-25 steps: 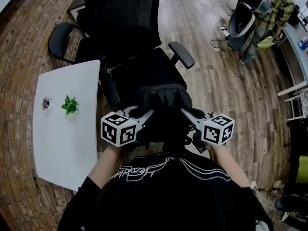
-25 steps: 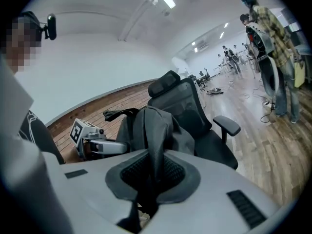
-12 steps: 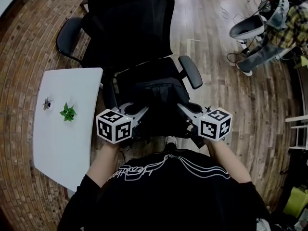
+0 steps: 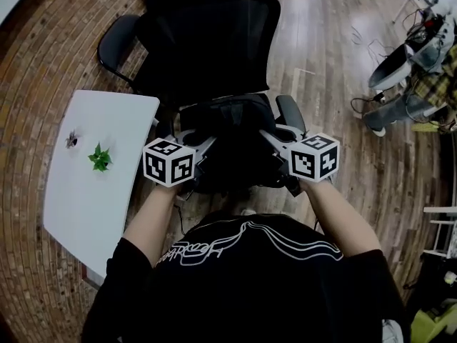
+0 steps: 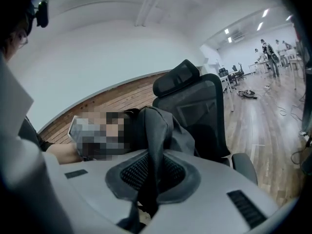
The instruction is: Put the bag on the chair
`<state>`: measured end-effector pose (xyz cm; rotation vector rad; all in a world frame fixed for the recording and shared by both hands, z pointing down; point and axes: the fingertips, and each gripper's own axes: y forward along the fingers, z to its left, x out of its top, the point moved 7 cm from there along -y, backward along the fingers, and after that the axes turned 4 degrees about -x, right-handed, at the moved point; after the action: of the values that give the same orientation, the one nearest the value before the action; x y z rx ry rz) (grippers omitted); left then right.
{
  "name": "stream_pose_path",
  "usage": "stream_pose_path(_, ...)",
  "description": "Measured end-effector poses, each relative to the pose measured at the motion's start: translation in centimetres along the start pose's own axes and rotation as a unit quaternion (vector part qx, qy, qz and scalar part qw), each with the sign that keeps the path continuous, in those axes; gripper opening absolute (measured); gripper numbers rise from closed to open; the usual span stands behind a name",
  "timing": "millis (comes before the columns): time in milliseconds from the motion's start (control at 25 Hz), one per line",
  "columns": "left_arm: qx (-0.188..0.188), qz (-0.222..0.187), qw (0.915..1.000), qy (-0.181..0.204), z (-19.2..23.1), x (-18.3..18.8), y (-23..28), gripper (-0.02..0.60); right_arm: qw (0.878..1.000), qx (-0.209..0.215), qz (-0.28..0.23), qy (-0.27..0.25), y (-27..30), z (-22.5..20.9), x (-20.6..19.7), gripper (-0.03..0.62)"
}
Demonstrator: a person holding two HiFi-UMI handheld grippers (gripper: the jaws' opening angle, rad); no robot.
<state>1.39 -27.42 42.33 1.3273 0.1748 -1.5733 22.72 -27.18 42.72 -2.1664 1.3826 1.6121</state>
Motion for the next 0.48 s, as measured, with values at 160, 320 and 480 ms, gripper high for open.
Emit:
stream_pose_path(160,0.015,-0.007,0.9998,0.004,1.9,1.0,0.7,0.081,1.000,0.003,0.001,-0.004,2.1,-1.0,1.3,0.033)
stream_pose_path(320,0.029,-0.012,0.9995,-0.004,4.4,1.7,1.2,0.081,1.000,-0.003,0.004,-0.026,4.8,-1.8,2.5,0.033)
stream_pose_path(480,0.041,-0.011,0.9990,-0.016,6.2,1.4,2.1,0.081,0.999,-0.014,0.014,-0.035,7.0,-2.7,2.6,0.034)
